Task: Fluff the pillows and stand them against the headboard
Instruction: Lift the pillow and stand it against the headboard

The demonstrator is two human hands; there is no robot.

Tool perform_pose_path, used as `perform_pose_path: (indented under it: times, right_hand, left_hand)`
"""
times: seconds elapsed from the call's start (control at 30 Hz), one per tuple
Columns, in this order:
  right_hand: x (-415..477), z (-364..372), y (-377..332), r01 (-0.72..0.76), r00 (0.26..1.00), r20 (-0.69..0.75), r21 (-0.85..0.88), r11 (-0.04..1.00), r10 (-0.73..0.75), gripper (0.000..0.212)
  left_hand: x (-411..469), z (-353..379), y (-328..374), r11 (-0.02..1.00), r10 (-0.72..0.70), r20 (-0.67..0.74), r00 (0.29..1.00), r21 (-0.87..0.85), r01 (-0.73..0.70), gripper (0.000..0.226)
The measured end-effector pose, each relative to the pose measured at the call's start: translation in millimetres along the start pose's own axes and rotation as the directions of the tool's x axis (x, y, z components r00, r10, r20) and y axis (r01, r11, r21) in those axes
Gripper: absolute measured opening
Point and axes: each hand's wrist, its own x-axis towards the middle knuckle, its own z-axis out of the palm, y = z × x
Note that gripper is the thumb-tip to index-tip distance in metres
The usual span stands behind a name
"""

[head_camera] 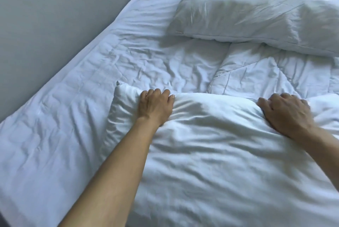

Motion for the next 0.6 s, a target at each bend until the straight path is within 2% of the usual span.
perform_pose_path:
  times: [0.1, 0.13, 0.2, 0.23, 0.3, 0.47, 0.6]
  right_hand:
    - [-25.4, -4.8, -2.5, 0.066, 0.996, -0.05, -0.071, 0.995, -0.07, 0.051]
    - [-40.5, -10.9, -5.0, 0.053, 0.998, -0.036, -0.082, 0.995, -0.056, 0.05]
    - [-82.7, -42.9, -6.4, 0.042, 0.993, -0.104, -0.045, 0.998, -0.047, 0.044]
    - [-102.9, -62.0, -2.3, 0.045, 0.986, -0.16, -0.052, 0.998, -0.053, 0.041]
    - [-154.4, -98.9, -1.6, 0.021, 0.983, -0.18, -0.073, 0.997, -0.034, 0.036]
    - [-279.9, -152.0, 7.3, 0.039, 0.968, -0.243, -0.088, 0.995, -0.059, 0.037]
    - [-330.8, -167.4, 20.9, 0.113, 0.933, -0.332, -0.105, 0.988, -0.142, 0.037]
  left_hand:
    - [-21.6, -4.3, -8.4, 0.999, 0.022, -0.042, 0.999, 0.031, -0.021, 0.035]
    - [-36.4, -14.5, -14.2, 1.0, 0.004, -0.03, 1.0, 0.027, -0.004, 0.035]
    - [-71.1, -54.2, -20.4, 1.0, -0.001, -0.057, 0.998, 0.005, 0.002, 0.034]
    - [-89.1, -74.6, -21.6, 1.0, 0.026, -0.102, 0.994, -0.009, -0.027, 0.035]
    - [-129.5, -110.8, -26.0, 0.996, 0.083, -0.204, 0.975, -0.02, -0.09, 0.038]
    - [-239.9, -165.2, -40.6, 0.98, 0.192, -0.283, 0.94, -0.005, -0.201, 0.048]
    - [-285.9, -165.7, -60.6, 0.958, 0.263, -0.334, 0.905, -0.023, -0.287, 0.052]
